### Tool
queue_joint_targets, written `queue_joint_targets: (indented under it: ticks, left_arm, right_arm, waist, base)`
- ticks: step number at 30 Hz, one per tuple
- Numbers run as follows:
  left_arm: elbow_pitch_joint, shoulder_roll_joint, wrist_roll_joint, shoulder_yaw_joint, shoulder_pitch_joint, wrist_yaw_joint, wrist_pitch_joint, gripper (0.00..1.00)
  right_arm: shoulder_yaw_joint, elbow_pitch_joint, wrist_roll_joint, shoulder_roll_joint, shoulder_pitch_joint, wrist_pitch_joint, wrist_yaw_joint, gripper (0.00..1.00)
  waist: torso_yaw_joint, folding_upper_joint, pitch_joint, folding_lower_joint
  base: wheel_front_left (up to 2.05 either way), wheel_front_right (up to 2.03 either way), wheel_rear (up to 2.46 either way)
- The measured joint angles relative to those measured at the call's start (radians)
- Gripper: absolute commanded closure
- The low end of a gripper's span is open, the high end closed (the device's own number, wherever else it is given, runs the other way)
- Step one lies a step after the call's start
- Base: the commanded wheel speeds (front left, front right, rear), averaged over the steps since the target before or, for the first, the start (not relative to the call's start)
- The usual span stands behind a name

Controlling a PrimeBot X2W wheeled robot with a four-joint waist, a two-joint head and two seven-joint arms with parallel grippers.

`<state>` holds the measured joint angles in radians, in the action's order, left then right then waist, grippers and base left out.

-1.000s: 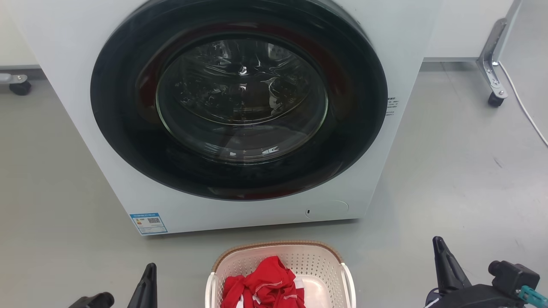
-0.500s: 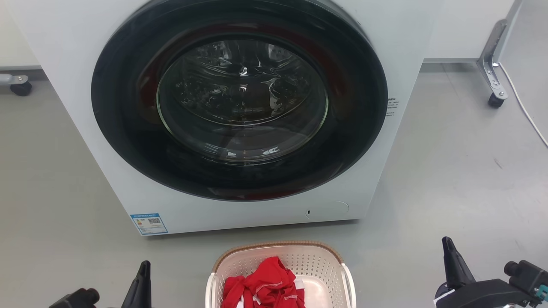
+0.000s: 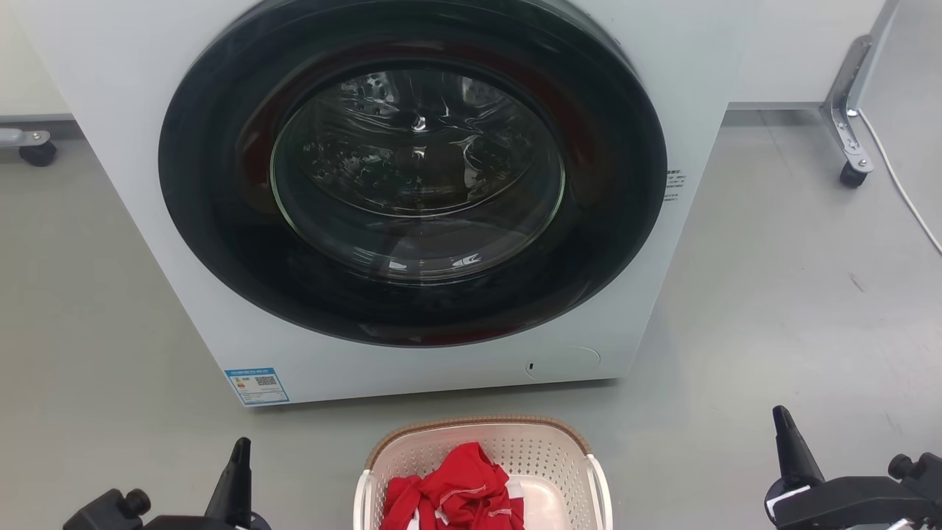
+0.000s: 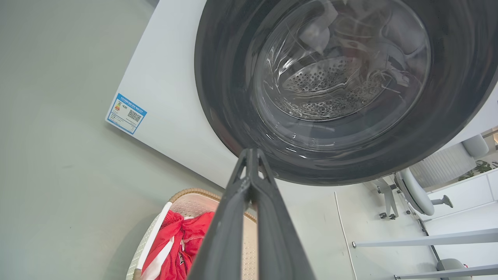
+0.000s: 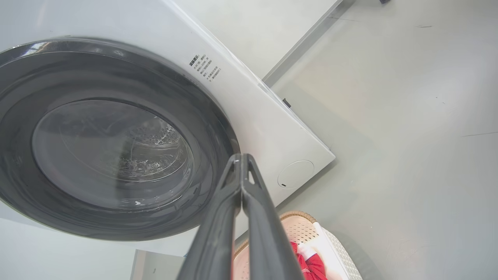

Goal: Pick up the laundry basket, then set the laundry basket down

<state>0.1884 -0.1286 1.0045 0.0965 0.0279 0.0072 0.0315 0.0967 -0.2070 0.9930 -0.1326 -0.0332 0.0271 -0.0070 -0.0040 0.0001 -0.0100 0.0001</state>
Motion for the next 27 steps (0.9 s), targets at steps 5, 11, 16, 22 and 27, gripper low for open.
queue_joint_targets:
  ticks: [5, 11, 16, 22, 27]
  left_arm:
    - [0.01, 0.007, 0.062, -0.02, -0.008, -0.017, -0.014, 1.0]
    - [0.023, 0.019, 0.13, -0.042, -0.023, -0.031, -0.03, 1.0]
    - [0.034, 0.026, 0.192, -0.061, -0.031, -0.044, -0.049, 1.0]
    - [0.044, 0.036, 0.253, -0.081, -0.045, -0.058, -0.064, 1.0]
    - [0.056, 0.044, 0.314, -0.099, -0.048, -0.07, -0.078, 1.0]
  right_arm:
    - [-0.023, -0.008, 0.062, 0.009, -0.003, -0.011, 0.014, 1.0]
    - [-0.051, -0.022, 0.138, 0.02, -0.014, -0.028, 0.027, 1.0]
    - [-0.075, -0.03, 0.2, 0.027, -0.019, -0.045, 0.043, 1.0]
    - [-0.098, -0.039, 0.261, 0.039, -0.021, -0.061, 0.053, 1.0]
    - [-0.122, -0.049, 0.323, 0.046, -0.026, -0.072, 0.069, 1.0]
  waist:
    - [0.0, 0.0, 0.001, 0.0]
    - [0.001, 0.0, 0.002, 0.0]
    - [0.001, 0.0, 0.003, 0.0]
    - [0.002, 0.0, 0.004, 0.0]
    - [0.002, 0.0, 0.004, 0.0]
  base:
    - [0.0, 0.0, 0.0]
    - [0.0, 0.0, 0.0]
    - [0.0, 0.0, 0.0]
    - [0.0, 0.0, 0.0]
    - [0.0, 0.0, 0.0]
